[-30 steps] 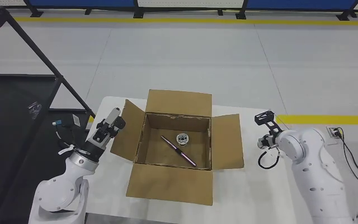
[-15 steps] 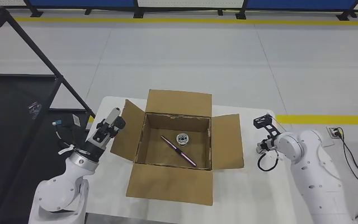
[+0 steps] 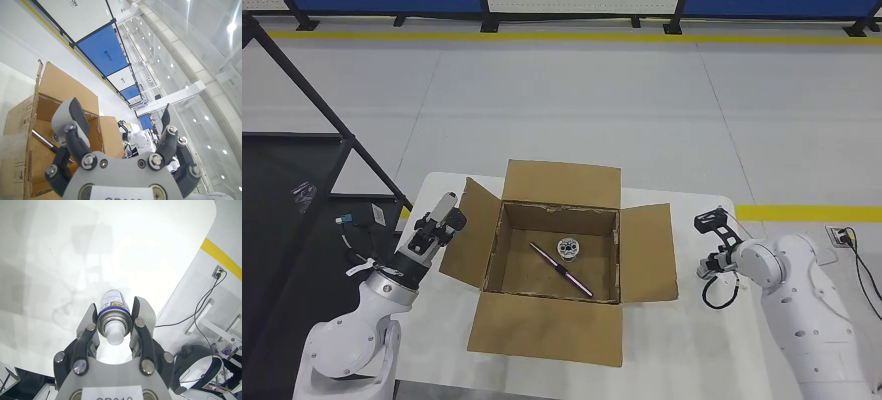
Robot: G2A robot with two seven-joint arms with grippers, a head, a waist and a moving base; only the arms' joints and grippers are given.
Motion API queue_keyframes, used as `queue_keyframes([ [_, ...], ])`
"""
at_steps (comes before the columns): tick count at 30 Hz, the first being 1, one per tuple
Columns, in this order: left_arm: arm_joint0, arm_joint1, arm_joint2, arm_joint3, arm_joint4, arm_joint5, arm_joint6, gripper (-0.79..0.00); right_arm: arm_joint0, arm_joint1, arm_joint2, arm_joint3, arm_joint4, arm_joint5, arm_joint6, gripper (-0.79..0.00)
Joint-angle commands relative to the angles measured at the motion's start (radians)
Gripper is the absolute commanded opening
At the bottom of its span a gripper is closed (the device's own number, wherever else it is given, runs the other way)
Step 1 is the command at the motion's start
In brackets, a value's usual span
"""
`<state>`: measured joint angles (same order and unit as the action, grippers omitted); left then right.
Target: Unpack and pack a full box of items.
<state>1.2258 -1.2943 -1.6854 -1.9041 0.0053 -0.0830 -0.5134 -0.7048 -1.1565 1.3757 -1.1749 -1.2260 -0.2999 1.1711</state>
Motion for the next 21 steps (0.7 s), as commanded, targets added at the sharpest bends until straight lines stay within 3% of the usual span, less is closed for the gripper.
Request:
queue_keyframes([
  [1, 0.0, 0.0, 0.0, 0.0, 0.0, 0.0, 0.0, 0.0, 0.0, 0.001, -0.001, -0.001, 0.004, 0.001, 0.001, -0.296],
  [4, 0.0, 0.0, 0.0, 0.0, 0.0, 0.0, 0.0, 0.0, 0.002, 0.003, -0.002, -0.009, 0.008, 0.002, 0.006, -0.132],
  [9, 0.0, 0.0, 0.0, 0.0, 0.0, 0.0, 0.0, 0.0, -0.007, 0.007, 0.012, -0.087, -0.003, 0.055, -0.04, 0.0],
  [15, 0.013, 0.001, 0.006, -0.004, 0.003, -0.002, 0.014, 0.0, -0.076, 0.013, 0.05, -0.368, 0.02, 0.12, -0.134, 0.0],
  [21, 0.024, 0.005, 0.019, -0.013, 0.006, -0.001, 0.016, 0.0, -0.097, 0.002, -0.04, -0.601, 0.086, 0.084, -0.176, 0.0],
])
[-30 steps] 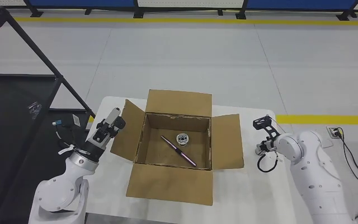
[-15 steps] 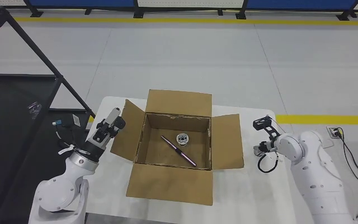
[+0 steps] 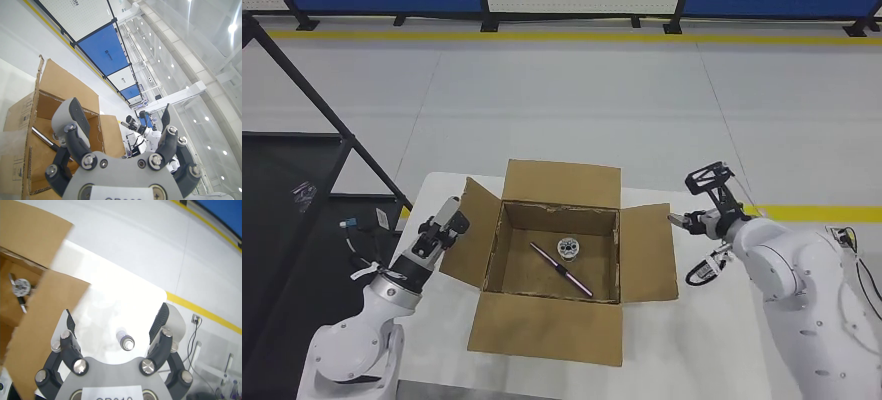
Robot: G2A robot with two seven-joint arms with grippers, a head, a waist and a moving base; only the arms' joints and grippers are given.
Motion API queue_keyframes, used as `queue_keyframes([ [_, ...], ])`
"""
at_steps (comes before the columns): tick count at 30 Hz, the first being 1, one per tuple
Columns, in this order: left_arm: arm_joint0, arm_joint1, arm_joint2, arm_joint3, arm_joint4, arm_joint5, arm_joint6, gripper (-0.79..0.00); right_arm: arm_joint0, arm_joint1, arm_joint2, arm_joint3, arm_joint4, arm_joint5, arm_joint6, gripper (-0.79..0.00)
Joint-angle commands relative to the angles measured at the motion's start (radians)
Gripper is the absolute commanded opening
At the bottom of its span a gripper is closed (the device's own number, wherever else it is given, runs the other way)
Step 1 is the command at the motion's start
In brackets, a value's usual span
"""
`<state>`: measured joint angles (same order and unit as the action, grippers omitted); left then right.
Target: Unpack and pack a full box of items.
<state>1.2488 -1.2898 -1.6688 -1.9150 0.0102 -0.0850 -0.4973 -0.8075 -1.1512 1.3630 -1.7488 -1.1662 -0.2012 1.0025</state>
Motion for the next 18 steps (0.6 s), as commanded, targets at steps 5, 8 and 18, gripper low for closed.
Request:
queue_keyframes([
  [5, 0.008, 0.005, 0.007, -0.01, 0.004, 0.003, 0.005, 0.0, 0.099, -0.029, -0.221, -0.007, 0.112, -0.118, 0.008, 0.0],
  [8, 0.018, 0.007, -0.001, -0.018, 0.0, -0.001, 0.009, 0.0, 0.181, -0.056, -0.359, 0.069, 0.123, -0.135, 0.036, 0.0],
  [18, 0.025, 0.009, -0.008, -0.023, -0.003, -0.003, 0.013, 0.0, 0.382, -0.177, -0.665, 0.441, 0.282, -0.068, -0.016, 0.0],
])
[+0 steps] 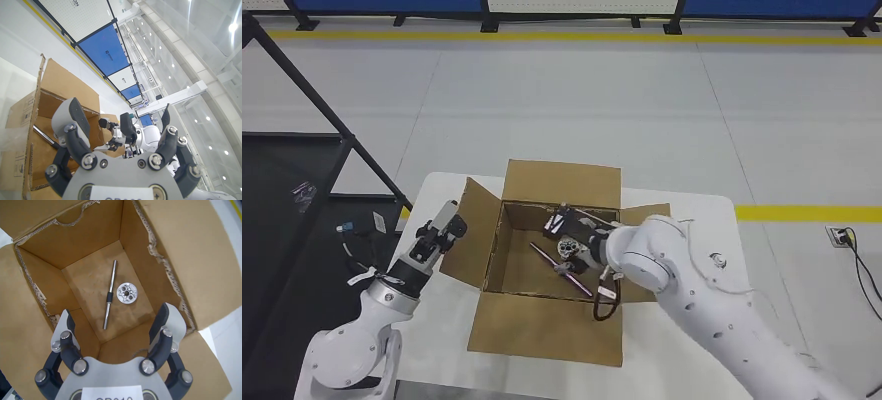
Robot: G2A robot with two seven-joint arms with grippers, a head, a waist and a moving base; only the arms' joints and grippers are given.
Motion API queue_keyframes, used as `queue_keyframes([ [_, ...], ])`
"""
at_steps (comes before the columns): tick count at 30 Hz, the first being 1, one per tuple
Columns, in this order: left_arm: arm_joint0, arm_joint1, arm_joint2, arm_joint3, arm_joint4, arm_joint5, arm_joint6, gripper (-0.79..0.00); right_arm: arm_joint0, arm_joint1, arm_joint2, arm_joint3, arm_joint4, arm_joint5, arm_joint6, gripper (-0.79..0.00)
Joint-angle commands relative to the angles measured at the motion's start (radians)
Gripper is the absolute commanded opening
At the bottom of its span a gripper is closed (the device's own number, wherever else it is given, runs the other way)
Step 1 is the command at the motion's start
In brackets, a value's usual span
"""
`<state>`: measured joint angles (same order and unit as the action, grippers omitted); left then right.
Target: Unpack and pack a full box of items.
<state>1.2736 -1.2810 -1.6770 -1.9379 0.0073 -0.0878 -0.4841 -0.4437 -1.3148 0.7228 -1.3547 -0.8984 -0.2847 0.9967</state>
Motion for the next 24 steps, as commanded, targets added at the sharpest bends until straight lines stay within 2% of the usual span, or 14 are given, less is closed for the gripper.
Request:
queue_keyframes([
  [1, 0.0, 0.0, 0.0, 0.0, 0.0, 0.0, 0.0, 0.0, 0.032, -0.027, -0.046, 0.082, 0.021, 0.03, -0.02, 0.0],
  [3, 0.0, 0.0, 0.0, 0.0, 0.0, 0.0, 0.0, 0.0, 0.059, -0.053, -0.09, 0.15, 0.005, 0.082, -0.038, 0.0],
  [10, 0.013, 0.003, 0.0, -0.009, -0.001, -0.005, 0.022, 0.0, 0.125, -0.143, -0.173, 0.391, 0.07, 0.156, -0.122, 0.0],
  [16, 0.02, 0.006, -0.008, -0.011, 0.0, 0.001, 0.036, 0.0, 0.161, -0.208, -0.209, 0.558, 0.112, 0.173, -0.187, 0.0],
  [24, 0.02, 0.006, -0.008, -0.011, 0.0, 0.001, 0.036, 0.0, 0.188, -0.278, -0.235, 0.709, 0.13, 0.188, -0.266, 0.0],
])
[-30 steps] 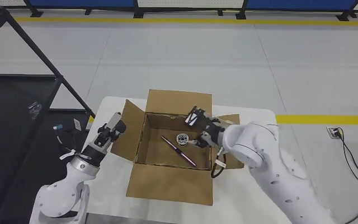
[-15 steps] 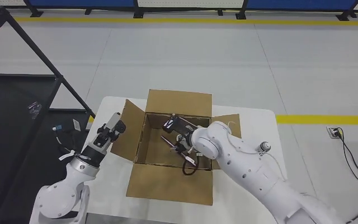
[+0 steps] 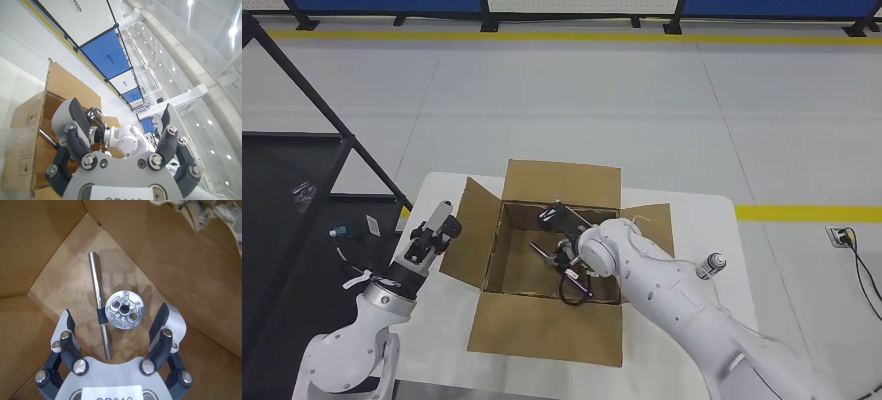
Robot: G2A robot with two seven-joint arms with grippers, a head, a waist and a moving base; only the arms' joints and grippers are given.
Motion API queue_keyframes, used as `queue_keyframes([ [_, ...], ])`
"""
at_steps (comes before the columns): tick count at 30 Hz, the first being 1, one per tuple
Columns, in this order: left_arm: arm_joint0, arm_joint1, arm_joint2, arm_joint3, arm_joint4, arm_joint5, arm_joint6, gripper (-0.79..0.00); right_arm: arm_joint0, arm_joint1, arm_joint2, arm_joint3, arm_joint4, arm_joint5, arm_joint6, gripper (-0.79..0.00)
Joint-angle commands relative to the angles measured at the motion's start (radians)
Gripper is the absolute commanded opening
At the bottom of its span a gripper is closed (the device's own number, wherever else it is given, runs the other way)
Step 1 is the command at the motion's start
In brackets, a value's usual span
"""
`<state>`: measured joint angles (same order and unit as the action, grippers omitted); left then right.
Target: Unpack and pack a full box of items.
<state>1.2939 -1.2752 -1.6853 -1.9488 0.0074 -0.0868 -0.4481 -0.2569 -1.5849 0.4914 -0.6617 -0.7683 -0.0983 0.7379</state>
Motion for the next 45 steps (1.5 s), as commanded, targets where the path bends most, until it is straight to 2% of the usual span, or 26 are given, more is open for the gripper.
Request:
queue_keyframes([
  [1, 0.0, 0.0, 0.0, 0.0, 0.0, 0.0, 0.0, 0.0, 0.003, -0.016, -0.004, 0.033, 0.003, 0.003, -0.016, 0.0],
  [3, 0.0, 0.0, 0.0, 0.0, 0.0, 0.0, 0.0, 0.0, 0.007, -0.03, -0.009, 0.063, -0.001, 0.007, -0.03, 0.0],
  [5, 0.0, 0.0, 0.0, 0.0, 0.0, 0.0, 0.0, 0.0, 0.011, -0.042, -0.011, 0.096, -0.002, 0.013, -0.045, -0.154],
  [6, 0.0, 0.0, 0.0, 0.0, 0.0, 0.0, 0.0, 0.0, 0.012, -0.048, -0.012, 0.11, -0.003, 0.012, -0.05, -0.203],
  [7, 0.0, 0.0, 0.0, 0.0, 0.0, 0.0, 0.0, 0.0, 0.013, -0.054, -0.011, 0.124, 0.001, 0.008, -0.054, -0.406],
  [10, 0.0, 0.0, 0.0, 0.0, 0.0, 0.0, 0.0, 0.0, 0.02, -0.069, -0.01, 0.163, 0.003, 0.0, -0.064, -0.529],
  [13, 0.0, 0.0, 0.0, 0.0, 0.0, 0.0, 0.0, 0.0, 0.027, -0.082, -0.007, 0.193, 0.003, -0.012, -0.072, -0.785],
  [23, 0.0, 0.0, 0.0, 0.0, 0.0, 0.0, 0.0, 0.0, 0.056, -0.089, 0.021, 0.205, -0.002, -0.077, -0.054, -0.785],
  [28, 0.0, 0.0, 0.0, 0.0, 0.0, 0.0, 0.0, 0.0, 0.062, -0.058, 0.061, 0.137, 0.003, -0.161, -0.006, -0.785],
  [31, 0.0, 0.0, 0.0, 0.0, 0.0, 0.0, 0.0, 0.0, 0.046, -0.027, 0.096, 0.048, -0.003, -0.185, 0.027, -0.785],
  [34, 0.0, 0.0, 0.0, 0.0, 0.0, 0.0, 0.0, 0.0, 0.009, 0.018, 0.154, -0.085, -0.013, -0.19, 0.071, -0.785],
  [37, 0.0, 0.0, 0.0, 0.0, 0.0, 0.0, 0.0, 0.0, -0.06, 0.081, 0.254, -0.27, -0.034, -0.177, 0.129, -0.785],
  [40, 0.0, 0.0, 0.0, 0.0, 0.0, 0.0, 0.0, 0.0, -0.165, 0.141, 0.368, -0.489, -0.074, -0.158, 0.208, -0.785],
  [42, 0.0, 0.0, 0.0, 0.0, 0.0, 0.0, 0.0, 0.0, -0.281, 0.19, 0.492, -0.698, -0.11, -0.147, 0.277, -0.785],
  [45, 0.0, 0.0, 0.0, 0.0, 0.0, 0.0, 0.0, 0.0, -0.421, 0.234, 0.634, -0.936, -0.158, -0.131, 0.34, -0.785],
])
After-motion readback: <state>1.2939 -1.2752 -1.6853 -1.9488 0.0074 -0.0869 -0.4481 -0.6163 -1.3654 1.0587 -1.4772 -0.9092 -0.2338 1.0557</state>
